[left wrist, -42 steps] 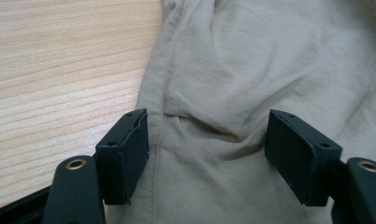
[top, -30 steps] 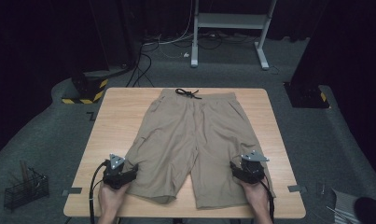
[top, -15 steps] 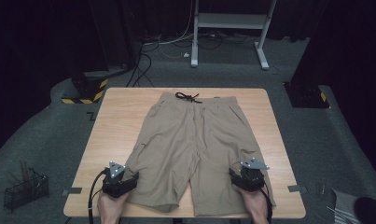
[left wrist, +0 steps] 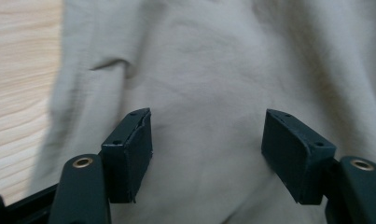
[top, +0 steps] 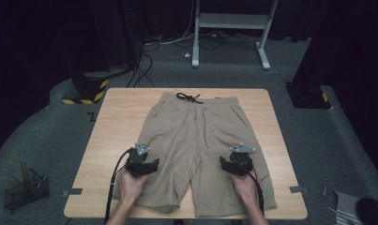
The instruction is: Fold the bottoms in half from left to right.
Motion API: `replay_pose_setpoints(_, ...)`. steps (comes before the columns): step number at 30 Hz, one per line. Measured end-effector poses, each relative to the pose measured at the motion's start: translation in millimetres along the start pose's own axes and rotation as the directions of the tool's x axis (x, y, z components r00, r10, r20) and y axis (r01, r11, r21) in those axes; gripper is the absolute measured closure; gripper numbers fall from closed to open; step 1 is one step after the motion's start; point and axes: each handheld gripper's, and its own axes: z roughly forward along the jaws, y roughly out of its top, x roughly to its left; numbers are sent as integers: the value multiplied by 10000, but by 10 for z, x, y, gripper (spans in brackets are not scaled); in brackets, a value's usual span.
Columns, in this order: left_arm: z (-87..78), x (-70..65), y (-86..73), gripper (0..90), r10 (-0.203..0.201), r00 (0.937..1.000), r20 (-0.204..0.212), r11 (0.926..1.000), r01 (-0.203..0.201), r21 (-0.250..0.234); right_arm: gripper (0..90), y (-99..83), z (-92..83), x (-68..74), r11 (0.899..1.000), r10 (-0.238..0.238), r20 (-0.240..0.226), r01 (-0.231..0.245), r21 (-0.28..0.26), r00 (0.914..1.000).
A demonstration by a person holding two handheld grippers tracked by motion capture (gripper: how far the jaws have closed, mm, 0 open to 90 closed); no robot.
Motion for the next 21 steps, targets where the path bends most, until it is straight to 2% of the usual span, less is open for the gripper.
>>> replay_pose_setpoints(3,4,0,-18,338,-73,10000,16,9998,73,-157,388,-23,-4,-6,9999,-7,-61,6,-136,10000)
replay_pose_setpoints(6,-3,13,-119,336,17,9999,104,9964,-8,-844,387,-50,-13,-12,9996,-85,-71,83,-268,9999)
replay_pose_setpoints(15,-95,-17,-215,333,-32,10000,32,9965,34,-840,387,-108,-71,26,9996,-9,-12,9,-273,10000)
replay_pose_setpoints(21,-194,-73,-318,329,-39,10000,77,9965,45,-834,386,-226,-193,110,9996,14,11,-14,-266,10000)
